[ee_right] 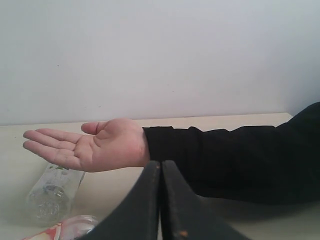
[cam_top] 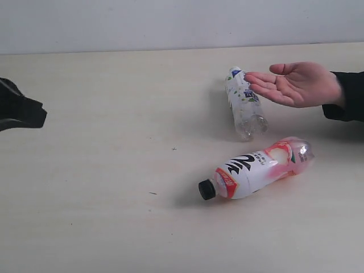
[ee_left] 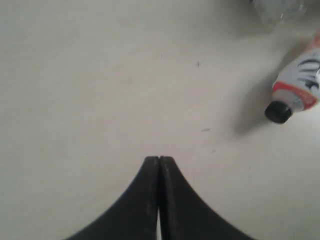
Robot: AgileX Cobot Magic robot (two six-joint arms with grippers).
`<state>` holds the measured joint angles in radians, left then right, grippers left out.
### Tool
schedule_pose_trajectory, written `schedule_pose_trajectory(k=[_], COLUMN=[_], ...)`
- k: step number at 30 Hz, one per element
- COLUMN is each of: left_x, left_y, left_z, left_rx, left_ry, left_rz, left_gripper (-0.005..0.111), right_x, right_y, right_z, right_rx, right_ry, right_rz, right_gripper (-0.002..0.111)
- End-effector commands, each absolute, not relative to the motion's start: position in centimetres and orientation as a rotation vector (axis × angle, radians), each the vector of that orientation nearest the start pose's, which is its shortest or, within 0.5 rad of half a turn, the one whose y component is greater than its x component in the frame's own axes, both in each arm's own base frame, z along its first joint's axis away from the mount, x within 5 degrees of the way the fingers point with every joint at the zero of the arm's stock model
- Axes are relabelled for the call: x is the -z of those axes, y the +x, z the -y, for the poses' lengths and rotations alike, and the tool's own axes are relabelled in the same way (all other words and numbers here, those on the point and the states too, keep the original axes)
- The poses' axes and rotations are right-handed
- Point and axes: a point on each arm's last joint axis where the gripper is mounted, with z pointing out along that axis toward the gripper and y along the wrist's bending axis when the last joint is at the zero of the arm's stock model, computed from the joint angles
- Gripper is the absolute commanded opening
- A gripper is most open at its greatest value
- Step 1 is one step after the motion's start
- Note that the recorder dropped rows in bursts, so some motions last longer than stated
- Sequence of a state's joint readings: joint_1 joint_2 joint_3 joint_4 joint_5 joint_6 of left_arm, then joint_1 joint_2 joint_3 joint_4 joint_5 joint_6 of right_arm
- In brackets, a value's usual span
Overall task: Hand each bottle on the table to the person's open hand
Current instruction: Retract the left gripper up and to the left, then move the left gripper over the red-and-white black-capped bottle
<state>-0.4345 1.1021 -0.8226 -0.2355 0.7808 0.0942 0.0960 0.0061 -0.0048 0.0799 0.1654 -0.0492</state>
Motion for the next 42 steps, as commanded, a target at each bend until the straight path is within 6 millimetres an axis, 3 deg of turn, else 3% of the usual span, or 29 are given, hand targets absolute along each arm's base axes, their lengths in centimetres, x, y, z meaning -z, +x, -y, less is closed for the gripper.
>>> schedule_pose_trajectory(k=[1, 13, 18, 26, 34, 38, 42], left_x=[-28.4, -24.6, -24.8, -25.0, -24.9, -25.0, -25.2], left_y=[19.8, 21.6, 22.4, 22.2, 22.0, 22.0, 21.8], left_z=[10.5, 11.5, 11.7, 12.6, 12.6, 12.7, 13.3], left_rx=[0.332, 0.293, 0.302, 0.426, 0.432, 0.461, 0.55], left_ry=[0.599, 0.68, 0.658, 0.747, 0.758, 0.755, 0.808], left_rz=[-2.655, -2.827, -2.743, -2.695, -2.709, -2.705, -2.664], left_gripper=[0.0, 0.0, 0.0, 0.0, 0.001, 0.013, 0.033], right_x=[-19.9, -19.9, -19.9, -19.9, -19.9, -19.9, -19.9], right_y=[5.6, 5.6, 5.6, 5.6, 5.6, 5.6, 5.6], right_z=[-0.6, -0.6, -0.6, -0.6, -0.6, -0.6, -0.6], right_rx=[-0.104, -0.104, -0.104, -0.104, -0.104, -0.104, -0.104], right_ry=[-0.061, -0.061, -0.061, -0.061, -0.061, -0.061, -0.061], right_rz=[-1.639, -1.639, -1.639, -1.639, -1.639, -1.639, -1.639], right_gripper=[0.0, 0.0, 0.0, 0.0, 0.0, 0.0, 0.0])
